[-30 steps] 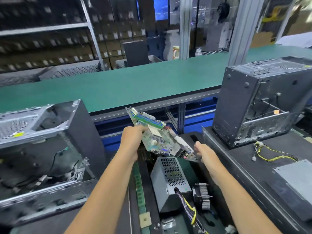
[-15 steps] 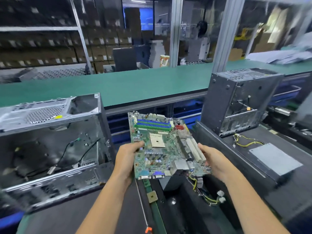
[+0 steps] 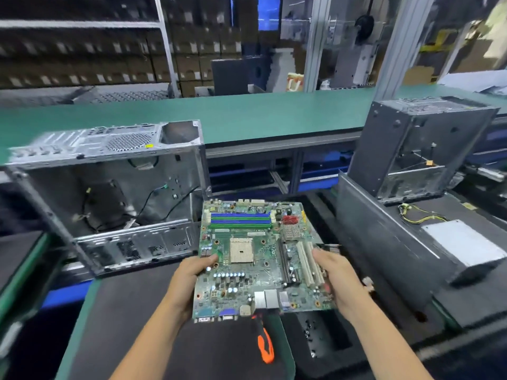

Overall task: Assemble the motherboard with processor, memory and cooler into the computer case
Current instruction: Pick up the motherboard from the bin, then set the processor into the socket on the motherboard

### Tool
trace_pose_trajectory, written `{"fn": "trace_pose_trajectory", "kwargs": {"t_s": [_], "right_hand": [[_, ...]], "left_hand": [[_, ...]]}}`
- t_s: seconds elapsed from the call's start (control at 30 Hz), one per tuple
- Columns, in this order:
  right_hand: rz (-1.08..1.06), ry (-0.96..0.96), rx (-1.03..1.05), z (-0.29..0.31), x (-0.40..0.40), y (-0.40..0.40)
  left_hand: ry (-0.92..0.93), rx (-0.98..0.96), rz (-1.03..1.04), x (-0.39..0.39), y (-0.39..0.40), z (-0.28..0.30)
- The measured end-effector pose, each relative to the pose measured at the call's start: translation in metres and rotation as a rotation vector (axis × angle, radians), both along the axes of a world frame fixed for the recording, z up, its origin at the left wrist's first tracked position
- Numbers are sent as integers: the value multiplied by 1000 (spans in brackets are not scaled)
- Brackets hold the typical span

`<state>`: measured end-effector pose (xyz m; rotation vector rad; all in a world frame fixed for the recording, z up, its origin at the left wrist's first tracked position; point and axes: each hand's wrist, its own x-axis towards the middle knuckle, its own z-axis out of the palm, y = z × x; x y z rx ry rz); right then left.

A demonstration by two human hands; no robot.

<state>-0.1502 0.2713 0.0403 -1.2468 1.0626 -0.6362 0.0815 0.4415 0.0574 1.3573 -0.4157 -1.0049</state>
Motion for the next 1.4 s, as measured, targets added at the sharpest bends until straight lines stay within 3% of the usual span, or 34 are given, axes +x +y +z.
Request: {"fn": "trace_pose_trajectory", "kwargs": {"t_s": [0.43,0.8,1.07,1.4], "right_hand": [[329,172,171,-81,80,77],[339,341,196,-97,140,148],[266,436,171,-101,154,167],[348,639,5,-89,154,150]], "left_hand": [[19,152,124,35,126,-53],[145,332,104,90,200,-115],[123,450,-46,120,198,-119],[-128,698,-230,129,168,-114]]}}
